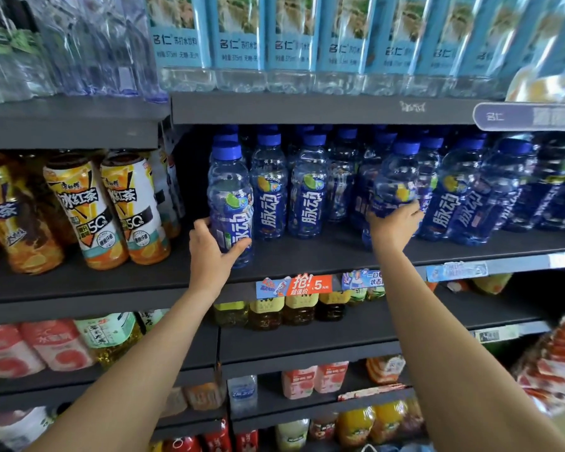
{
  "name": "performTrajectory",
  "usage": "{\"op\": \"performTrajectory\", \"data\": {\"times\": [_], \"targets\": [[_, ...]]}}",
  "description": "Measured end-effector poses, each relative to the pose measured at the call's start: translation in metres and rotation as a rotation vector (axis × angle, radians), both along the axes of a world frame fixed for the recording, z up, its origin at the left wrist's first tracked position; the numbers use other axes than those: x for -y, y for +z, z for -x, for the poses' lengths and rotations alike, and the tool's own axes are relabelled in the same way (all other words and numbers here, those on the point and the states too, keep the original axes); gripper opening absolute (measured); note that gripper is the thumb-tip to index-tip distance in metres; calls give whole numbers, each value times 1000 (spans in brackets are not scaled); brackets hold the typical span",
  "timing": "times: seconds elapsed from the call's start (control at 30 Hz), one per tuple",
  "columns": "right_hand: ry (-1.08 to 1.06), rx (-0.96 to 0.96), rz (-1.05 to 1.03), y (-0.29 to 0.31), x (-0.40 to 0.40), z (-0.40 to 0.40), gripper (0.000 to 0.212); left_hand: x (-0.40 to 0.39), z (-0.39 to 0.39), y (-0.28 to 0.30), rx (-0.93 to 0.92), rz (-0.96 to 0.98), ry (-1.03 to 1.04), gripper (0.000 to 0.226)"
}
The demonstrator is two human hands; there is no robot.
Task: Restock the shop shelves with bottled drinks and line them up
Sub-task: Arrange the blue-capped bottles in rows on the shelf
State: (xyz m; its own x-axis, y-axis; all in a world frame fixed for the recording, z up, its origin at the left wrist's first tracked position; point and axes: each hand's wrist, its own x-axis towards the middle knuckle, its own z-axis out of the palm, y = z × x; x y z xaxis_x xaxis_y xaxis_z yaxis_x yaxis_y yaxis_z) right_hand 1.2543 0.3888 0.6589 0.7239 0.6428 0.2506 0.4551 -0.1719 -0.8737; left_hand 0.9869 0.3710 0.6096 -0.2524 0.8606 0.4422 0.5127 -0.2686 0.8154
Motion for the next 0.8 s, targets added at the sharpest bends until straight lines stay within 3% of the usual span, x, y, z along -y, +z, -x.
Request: {"op": "performTrajectory", "data": {"times": [0.4,0.5,0.7,0.8], "targets": [[341,328,6,-22,21,129,88,-3,1,-1,14,-5,9,69],[341,308,44,-22,17,150,88,-3,1,-1,25,-4,3,70],[586,272,43,-31,26,132,96,-2,0,-4,30,-16,7,70],[548,286,27,-31,26,134,93,0,-3,-3,32,-17,18,69]]}}
